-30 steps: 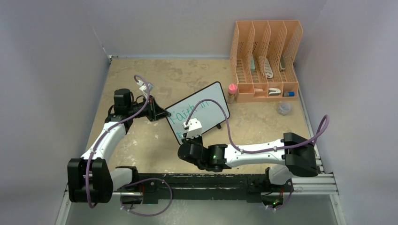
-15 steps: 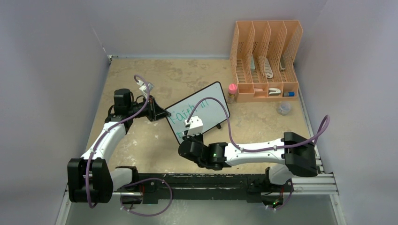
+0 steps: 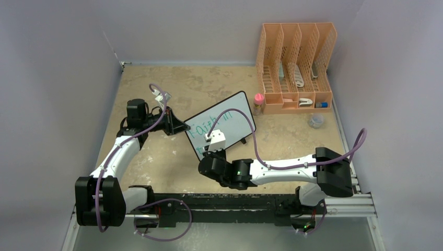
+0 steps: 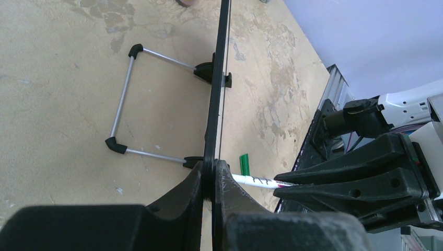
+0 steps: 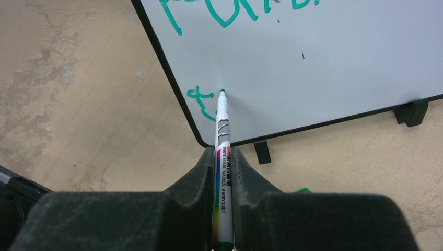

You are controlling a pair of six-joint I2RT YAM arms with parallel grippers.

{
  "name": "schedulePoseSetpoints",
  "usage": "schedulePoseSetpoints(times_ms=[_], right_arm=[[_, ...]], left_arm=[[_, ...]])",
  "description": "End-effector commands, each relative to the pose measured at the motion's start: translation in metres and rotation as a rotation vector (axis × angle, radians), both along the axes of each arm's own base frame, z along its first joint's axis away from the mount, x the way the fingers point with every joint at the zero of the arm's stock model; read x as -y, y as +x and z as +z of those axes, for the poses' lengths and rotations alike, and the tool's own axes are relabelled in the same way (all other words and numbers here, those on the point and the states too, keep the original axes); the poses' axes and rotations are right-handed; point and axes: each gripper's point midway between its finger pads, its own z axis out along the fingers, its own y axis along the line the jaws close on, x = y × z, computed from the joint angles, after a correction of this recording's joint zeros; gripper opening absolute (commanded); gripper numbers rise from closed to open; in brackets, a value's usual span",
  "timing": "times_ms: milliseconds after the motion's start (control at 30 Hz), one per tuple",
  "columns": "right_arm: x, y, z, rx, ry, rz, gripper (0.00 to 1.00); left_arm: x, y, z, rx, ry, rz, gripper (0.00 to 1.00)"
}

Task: Write a sentence on the whiteboard

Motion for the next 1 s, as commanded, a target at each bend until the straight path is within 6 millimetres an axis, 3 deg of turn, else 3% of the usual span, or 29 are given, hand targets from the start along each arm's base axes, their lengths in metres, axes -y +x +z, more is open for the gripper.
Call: schedulePoseSetpoints(times_ms=[0, 633, 967], right_arm=[[-0.002, 0.001, 0.002, -0.006, 0.025, -0.006, 0.00], [0.007, -0.005, -0.019, -0.055, -0.026, -0.009, 0.00], [0.014, -0.003, -0.020, -0.047, -0.047, -0.035, 0.00]], left_arm=[[0.000, 0.004, -0.004, 0.001, 0.031, 0.007, 0.00], [0.000, 0.004, -0.004, 0.001, 0.031, 0.008, 0.00], [0.001, 0.004, -0.004, 0.001, 0.030, 0.007, 0.00]])
